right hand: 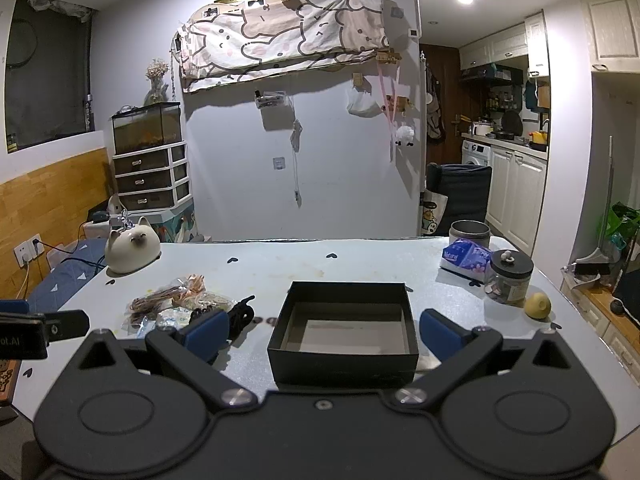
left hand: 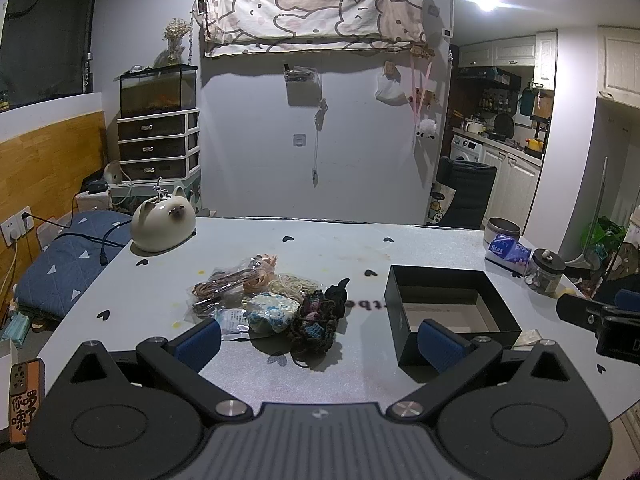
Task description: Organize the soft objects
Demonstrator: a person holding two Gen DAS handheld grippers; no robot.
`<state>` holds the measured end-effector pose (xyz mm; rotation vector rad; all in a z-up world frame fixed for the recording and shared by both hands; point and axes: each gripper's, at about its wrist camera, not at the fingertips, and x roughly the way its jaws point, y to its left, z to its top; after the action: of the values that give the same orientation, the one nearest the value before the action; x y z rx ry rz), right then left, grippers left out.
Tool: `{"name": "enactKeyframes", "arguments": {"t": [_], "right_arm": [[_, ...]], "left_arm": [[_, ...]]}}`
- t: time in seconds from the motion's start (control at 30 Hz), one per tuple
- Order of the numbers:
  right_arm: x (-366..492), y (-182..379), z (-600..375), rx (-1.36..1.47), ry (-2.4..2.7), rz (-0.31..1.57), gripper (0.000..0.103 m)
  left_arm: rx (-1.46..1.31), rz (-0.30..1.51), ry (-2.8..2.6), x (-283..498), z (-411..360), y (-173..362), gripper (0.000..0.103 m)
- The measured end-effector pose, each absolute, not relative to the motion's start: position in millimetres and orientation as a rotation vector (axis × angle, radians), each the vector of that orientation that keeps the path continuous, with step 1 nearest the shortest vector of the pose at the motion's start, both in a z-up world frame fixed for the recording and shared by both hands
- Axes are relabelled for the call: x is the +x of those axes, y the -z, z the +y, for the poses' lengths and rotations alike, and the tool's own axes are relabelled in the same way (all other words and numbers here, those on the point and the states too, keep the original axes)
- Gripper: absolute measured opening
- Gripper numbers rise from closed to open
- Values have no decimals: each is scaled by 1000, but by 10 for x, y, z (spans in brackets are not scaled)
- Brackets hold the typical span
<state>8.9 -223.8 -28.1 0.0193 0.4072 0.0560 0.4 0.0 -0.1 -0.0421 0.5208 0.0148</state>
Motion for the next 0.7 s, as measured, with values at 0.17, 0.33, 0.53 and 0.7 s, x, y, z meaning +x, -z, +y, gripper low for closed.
{"name": "enactKeyframes", "arguments": {"t": [0.17,0.33,0.53,0.7], "right_arm": [[87,298,-2205,20,-58,408,103],[98,313,-2193,20,-63,410,103],[92,321,-2176,20,-62,410,103],[95,311,-2193,21,-63,411,103]], "left_arm": [[-43,521,-15,5,0,1,103],[-42,521,-14,6,0,2,103],[-42,521,-13,7,-1,2,103],[-42,522,-13,7,0,2,103]]}}
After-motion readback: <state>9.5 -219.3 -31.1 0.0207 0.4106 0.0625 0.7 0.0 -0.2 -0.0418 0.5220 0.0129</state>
